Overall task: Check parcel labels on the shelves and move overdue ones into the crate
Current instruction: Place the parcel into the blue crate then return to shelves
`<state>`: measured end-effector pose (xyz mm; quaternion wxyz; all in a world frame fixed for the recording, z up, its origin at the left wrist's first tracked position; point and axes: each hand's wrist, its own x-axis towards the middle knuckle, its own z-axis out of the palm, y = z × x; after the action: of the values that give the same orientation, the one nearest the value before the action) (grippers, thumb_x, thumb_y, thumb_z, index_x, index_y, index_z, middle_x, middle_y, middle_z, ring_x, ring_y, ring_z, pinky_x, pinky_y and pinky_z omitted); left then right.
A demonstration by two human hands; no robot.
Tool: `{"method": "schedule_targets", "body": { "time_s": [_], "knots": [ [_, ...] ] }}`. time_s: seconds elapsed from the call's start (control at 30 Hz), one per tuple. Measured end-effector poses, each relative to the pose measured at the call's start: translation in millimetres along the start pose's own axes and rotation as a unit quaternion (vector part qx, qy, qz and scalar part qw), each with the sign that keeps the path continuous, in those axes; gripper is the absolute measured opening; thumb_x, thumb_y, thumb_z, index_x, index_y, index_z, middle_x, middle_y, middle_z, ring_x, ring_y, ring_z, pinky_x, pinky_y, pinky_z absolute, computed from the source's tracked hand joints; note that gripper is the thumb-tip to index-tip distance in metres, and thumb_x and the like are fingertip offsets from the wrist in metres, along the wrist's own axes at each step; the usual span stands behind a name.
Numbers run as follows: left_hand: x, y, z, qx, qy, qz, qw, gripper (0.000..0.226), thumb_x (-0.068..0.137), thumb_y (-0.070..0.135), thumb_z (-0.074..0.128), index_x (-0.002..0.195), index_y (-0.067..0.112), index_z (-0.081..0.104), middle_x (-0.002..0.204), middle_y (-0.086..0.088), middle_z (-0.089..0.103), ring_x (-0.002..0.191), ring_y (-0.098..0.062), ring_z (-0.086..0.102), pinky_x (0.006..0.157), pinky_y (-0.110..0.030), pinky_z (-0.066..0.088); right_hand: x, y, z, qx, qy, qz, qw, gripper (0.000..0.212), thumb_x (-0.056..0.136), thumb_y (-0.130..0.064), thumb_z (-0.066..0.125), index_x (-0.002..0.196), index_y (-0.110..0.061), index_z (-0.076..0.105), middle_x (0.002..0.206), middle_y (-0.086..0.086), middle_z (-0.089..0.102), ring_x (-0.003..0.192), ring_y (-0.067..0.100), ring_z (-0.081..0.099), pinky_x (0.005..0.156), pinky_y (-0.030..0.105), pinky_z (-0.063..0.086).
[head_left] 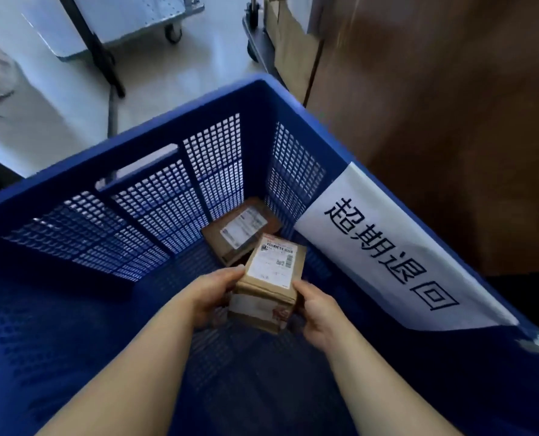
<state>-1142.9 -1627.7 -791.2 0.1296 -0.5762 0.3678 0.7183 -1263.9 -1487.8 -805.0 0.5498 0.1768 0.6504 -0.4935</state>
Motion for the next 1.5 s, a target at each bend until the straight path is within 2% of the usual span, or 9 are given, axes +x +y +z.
{"method": "schedule_targets", "body": {
  "time_s": [0.13, 0.27, 0.6, 0.77, 0.93, 1.1, 1.23, 1.37, 1.5],
  "knots": [
    [67.4, -18.7, 5.1, -0.003, 0.002, 0.015, 1.000, 0.021, 0.091, 0.039, 0.060, 0.108, 0.029, 0.066, 0.113, -0.009, 0.066, 0.105, -0.027, 0.060, 0.093, -0.041, 0.047, 76.8, 29.4, -16.6, 0.007, 0.003, 0.030, 1.000, 0.037, 0.090, -0.033, 0.063, 0.124, -0.020, 0.061, 0.114, 0.009, 0.071, 0.110, 0.031, 0.063, 0.098, 0.053, 0.047],
    [123.0, -29.8, 12.8, -0.044, 0.024, 0.045, 0.998, 0.022, 0.094, 0.032, 0.057, 0.112, 0.021, 0.062, 0.109, -0.008, 0.064, 0.095, -0.022, 0.060, 0.074, -0.036, 0.052, 135.7, 49.6, -22.3, 0.017, 0.005, 0.034, 0.999, 0.054, 0.087, -0.039, 0.067, 0.136, -0.026, 0.050, 0.127, 0.006, 0.065, 0.116, 0.031, 0.060, 0.089, 0.053, 0.052],
    [217.2, -62.5, 25.7, -0.031, 0.079, 0.054, 0.995, 0.029, 0.099, 0.012, 0.044, 0.123, 0.014, 0.061, 0.089, 0.004, 0.059, 0.078, -0.006, 0.051, 0.094, -0.034, 0.046, 215.9, 82.6, -31.2, 0.030, 0.037, 0.018, 0.999, 0.041, 0.097, -0.011, 0.051, 0.136, -0.024, 0.050, 0.123, 0.005, 0.067, 0.112, 0.026, 0.062, 0.085, 0.042, 0.049],
    [237.3, -63.5, 31.6, -0.069, 0.080, 0.056, 0.993, 0.027, 0.100, 0.005, 0.038, 0.112, 0.020, 0.057, 0.085, 0.001, 0.059, 0.072, -0.009, 0.054, 0.061, -0.022, 0.049, 233.5, 83.4, -24.9, 0.044, 0.055, 0.021, 0.997, 0.041, 0.097, -0.004, 0.048, 0.133, -0.023, 0.051, 0.119, 0.006, 0.068, 0.098, 0.024, 0.065, 0.084, 0.047, 0.053],
    [260.7, -65.5, 31.3, -0.147, 0.111, 0.060, 0.981, 0.013, 0.093, 0.002, 0.050, 0.086, 0.002, 0.061, 0.101, -0.015, 0.062, 0.095, -0.024, 0.061, 0.091, -0.036, 0.050, 249.4, 82.4, -26.1, 0.039, 0.065, 0.031, 0.997, 0.043, 0.093, 0.001, 0.053, 0.133, -0.016, 0.051, 0.122, 0.010, 0.066, 0.109, 0.028, 0.062, 0.078, 0.047, 0.054],
    [268.2, -66.2, 37.0, -0.211, 0.079, 0.076, 0.971, 0.019, 0.097, 0.005, 0.045, 0.085, 0.006, 0.058, 0.105, -0.011, 0.066, 0.097, -0.020, 0.063, 0.095, -0.032, 0.047, 252.3, 78.5, -20.3, 0.039, 0.035, 0.028, 0.998, 0.030, 0.097, -0.007, 0.052, 0.125, -0.018, 0.052, 0.119, 0.004, 0.063, 0.113, 0.024, 0.057, 0.086, 0.048, 0.051],
    [253.4, -70.8, 38.3, -0.154, 0.061, 0.075, 0.983, 0.017, 0.098, 0.015, 0.047, 0.102, 0.009, 0.063, 0.103, -0.003, 0.068, 0.089, -0.011, 0.062, 0.081, -0.027, 0.044, 241.3, 77.6, -21.5, 0.018, 0.035, 0.017, 0.999, 0.022, 0.098, -0.017, 0.055, 0.119, -0.023, 0.054, 0.126, 0.002, 0.062, 0.108, 0.020, 0.058, 0.094, 0.044, 0.046],
    [219.4, -71.6, 37.1, -0.057, 0.081, 0.064, 0.993, 0.041, 0.095, 0.021, 0.053, 0.135, 0.011, 0.050, 0.131, -0.006, 0.057, 0.122, -0.022, 0.052, 0.103, -0.041, 0.042, 212.0, 71.0, -23.1, -0.022, 0.057, -0.007, 0.998, 0.053, 0.098, -0.026, 0.055, 0.148, -0.023, 0.035, 0.142, 0.002, 0.051, 0.124, 0.022, 0.052, 0.104, 0.040, 0.044],
    [169.7, -61.5, 33.6, -0.027, 0.118, 0.081, 0.989, 0.026, 0.098, 0.020, 0.049, 0.121, 0.012, 0.058, 0.106, -0.007, 0.061, 0.107, -0.025, 0.057, 0.095, -0.043, 0.047, 164.2, 51.5, -18.4, -0.075, 0.056, -0.036, 0.995, 0.043, 0.100, -0.027, 0.051, 0.143, -0.024, 0.044, 0.102, -0.009, 0.061, 0.112, 0.021, 0.060, 0.095, 0.038, 0.052]
  ]
}}
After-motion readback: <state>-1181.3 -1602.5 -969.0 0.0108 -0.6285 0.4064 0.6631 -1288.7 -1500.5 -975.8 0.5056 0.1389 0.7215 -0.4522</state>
